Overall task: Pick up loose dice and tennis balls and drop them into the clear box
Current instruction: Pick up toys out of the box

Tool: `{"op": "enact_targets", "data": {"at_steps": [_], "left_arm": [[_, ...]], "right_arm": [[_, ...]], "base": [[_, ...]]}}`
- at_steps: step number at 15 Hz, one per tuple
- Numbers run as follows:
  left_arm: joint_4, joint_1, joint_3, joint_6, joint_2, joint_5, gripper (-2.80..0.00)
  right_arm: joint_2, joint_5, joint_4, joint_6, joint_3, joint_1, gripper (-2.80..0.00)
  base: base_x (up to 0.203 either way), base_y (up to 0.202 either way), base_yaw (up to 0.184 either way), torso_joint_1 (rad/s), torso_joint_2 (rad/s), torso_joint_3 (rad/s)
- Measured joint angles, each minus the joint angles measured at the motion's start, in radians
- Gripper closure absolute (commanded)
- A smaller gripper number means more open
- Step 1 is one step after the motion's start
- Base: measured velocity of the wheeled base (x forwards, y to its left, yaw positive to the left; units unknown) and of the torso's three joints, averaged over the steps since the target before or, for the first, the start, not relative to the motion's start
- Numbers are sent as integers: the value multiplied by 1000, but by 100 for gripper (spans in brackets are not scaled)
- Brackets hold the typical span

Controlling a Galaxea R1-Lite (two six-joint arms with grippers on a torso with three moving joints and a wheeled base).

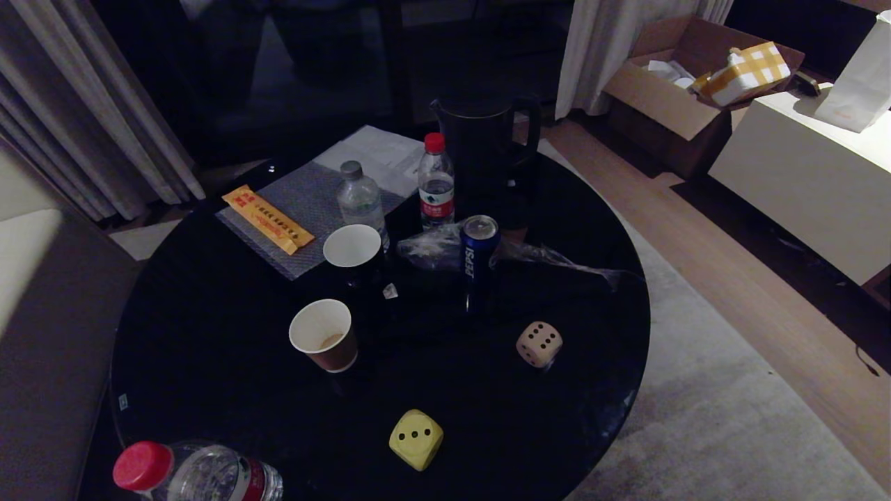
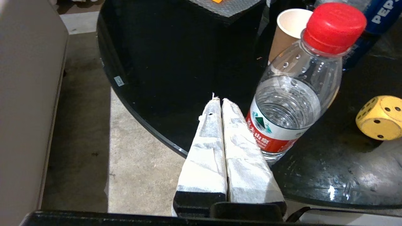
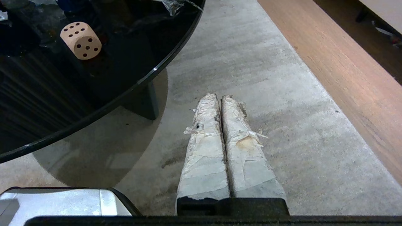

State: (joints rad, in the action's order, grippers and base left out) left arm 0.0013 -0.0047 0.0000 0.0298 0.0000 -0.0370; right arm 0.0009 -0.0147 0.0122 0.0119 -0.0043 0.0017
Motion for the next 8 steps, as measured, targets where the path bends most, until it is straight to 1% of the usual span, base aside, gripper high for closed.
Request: {"op": "enact_targets", "data": {"at_steps": [4,6,8], "left_arm": [[-1,0,0,17,0,-8,0],[-1,0,0,18,0,-8,0],[-1,0,0,17,0,-8,0]], "right_arm": [[0,1,1,-6,0,0,0],[2,0,15,-27,-15,-1,0],[27,-7,55,-41,-103,-1,0]], "base": [[0,0,0,1,1,-7],[0,0,0,0,0,0],[0,0,0,0,0,0]]}}
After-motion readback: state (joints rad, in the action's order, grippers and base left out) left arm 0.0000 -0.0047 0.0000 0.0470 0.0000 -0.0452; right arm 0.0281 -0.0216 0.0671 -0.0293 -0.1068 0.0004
